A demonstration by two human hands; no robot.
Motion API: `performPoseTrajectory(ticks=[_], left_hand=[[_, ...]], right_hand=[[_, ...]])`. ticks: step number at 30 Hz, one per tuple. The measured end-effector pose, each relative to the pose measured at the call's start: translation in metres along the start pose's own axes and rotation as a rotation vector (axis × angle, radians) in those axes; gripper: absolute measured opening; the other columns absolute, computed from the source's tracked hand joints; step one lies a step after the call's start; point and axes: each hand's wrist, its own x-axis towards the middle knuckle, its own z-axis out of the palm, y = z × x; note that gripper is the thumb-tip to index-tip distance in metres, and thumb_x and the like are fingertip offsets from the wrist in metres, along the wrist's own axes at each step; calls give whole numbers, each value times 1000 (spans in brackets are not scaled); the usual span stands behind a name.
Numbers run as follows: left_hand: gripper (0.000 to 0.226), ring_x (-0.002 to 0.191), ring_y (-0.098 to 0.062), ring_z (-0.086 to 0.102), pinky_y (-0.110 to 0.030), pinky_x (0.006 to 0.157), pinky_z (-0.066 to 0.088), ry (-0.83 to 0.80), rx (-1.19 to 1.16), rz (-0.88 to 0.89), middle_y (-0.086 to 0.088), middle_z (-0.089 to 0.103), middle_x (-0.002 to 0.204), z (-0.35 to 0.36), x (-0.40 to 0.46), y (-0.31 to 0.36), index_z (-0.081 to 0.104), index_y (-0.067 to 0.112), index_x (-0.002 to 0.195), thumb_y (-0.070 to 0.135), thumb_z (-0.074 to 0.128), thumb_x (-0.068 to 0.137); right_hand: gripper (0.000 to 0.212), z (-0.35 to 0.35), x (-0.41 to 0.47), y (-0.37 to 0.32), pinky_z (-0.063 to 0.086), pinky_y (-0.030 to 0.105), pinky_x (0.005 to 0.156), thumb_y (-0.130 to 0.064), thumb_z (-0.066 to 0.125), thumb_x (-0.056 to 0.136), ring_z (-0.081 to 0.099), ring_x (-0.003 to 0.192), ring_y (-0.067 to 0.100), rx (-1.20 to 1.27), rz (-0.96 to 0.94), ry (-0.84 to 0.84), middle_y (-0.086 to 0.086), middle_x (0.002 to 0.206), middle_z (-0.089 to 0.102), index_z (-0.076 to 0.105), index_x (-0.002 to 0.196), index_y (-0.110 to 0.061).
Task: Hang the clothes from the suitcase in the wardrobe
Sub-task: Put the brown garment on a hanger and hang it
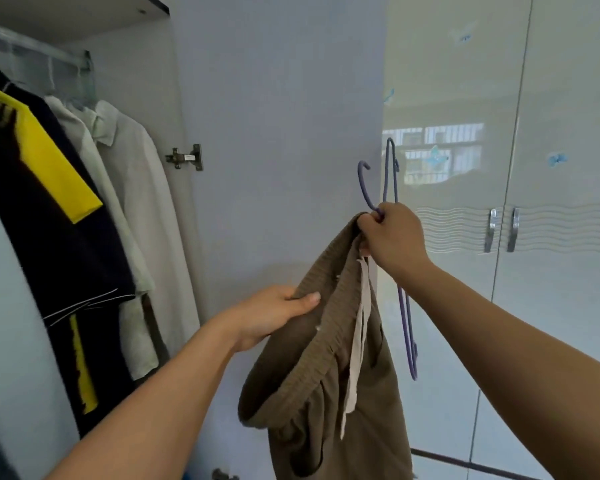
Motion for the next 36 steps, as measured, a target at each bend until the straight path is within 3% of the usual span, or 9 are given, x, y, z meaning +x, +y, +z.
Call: performPoseTrajectory(ticks=[5, 8, 11, 14, 17, 22, 26, 33, 36], left_hand=[[39, 65, -22, 56, -30, 58, 34, 656, 425, 208, -10, 53, 68, -16, 9, 6, 61, 10, 67, 30, 51, 99], [37, 76, -25, 53, -29, 61, 33, 949, 661, 226, -8, 51, 82, -27, 3, 27, 68, 14, 86, 34, 41, 101], [35, 72, -19, 44, -30, 58, 30, 871, 812, 90, -9, 59, 87, -23, 6, 53, 55, 14, 79, 31, 36, 103], [30, 67, -17, 43, -27, 55, 31, 799, 689, -77, -11, 53, 89, -6, 15, 63, 49, 8, 72, 16, 40, 99], [24, 87, -27, 54, -27, 68, 36, 819, 555, -210, -18, 60, 104, 11, 17, 58, 53, 3, 77, 8, 41, 97], [23, 99, -30, 57, -26, 72, 38, 833, 441, -359, -19, 61, 121, 19, 15, 39, 53, 2, 76, 6, 43, 96], [22, 114, -34, 57, -33, 85, 46, 908, 414, -434, -19, 61, 124, 24, 11, 22, 62, -3, 108, 6, 49, 93], [27, 98, -26, 63, -30, 69, 44, 836, 1054, -322, -8, 65, 108, 68, 21, 32, 63, 11, 109, 4, 44, 90], [24, 93, -26, 62, -30, 67, 43, 731, 1128, -259, -9, 64, 107, 82, 27, 47, 61, 11, 107, 4, 45, 90]], right_hand=[[23, -9, 0, 4, 55, 47, 73, -18, 54, 86, 64, 71, 35, 18, -27, -95, 23, 74, 65, 59, 72, 1], [24, -23, -1, 16, 44, 30, 63, -22, 61, 87, 56, 68, 24, -38, -83, -162, 16, 75, 62, 61, 78, 0], [17, -42, 0, 18, 36, 10, 53, -31, 59, 93, 53, 66, 8, 80, -32, -105, -2, 80, 60, 57, 97, -15], [21, -66, 8, 18, 41, 18, 56, -30, 50, 98, 54, 60, 10, 270, 14, -52, 3, 78, 66, 50, 117, -22], [16, -95, 13, 23, 37, 24, 50, -29, 57, 94, 45, 45, 9, 324, 25, -170, -2, 57, 64, 63, 97, -14], [25, -135, 7, 45, 29, 21, 48, -30, 71, 83, 36, 55, 13, 275, 144, -531, 3, 63, 54, 76, 83, -5], [25, -145, -3, 56, 23, 20, 43, -27, 74, 79, 31, 47, 11, 197, 228, -761, 2, 56, 47, 76, 80, -3], [18, -114, -28, 49, 23, 20, 43, -17, 75, 79, 33, 42, 10, 77, 254, -805, -3, 46, 50, 74, 64, -8], [20, -96, -33, 43, 34, 20, 48, -20, 75, 79, 44, 49, 12, -29, 172, -754, -3, 49, 55, 71, 66, -5]])
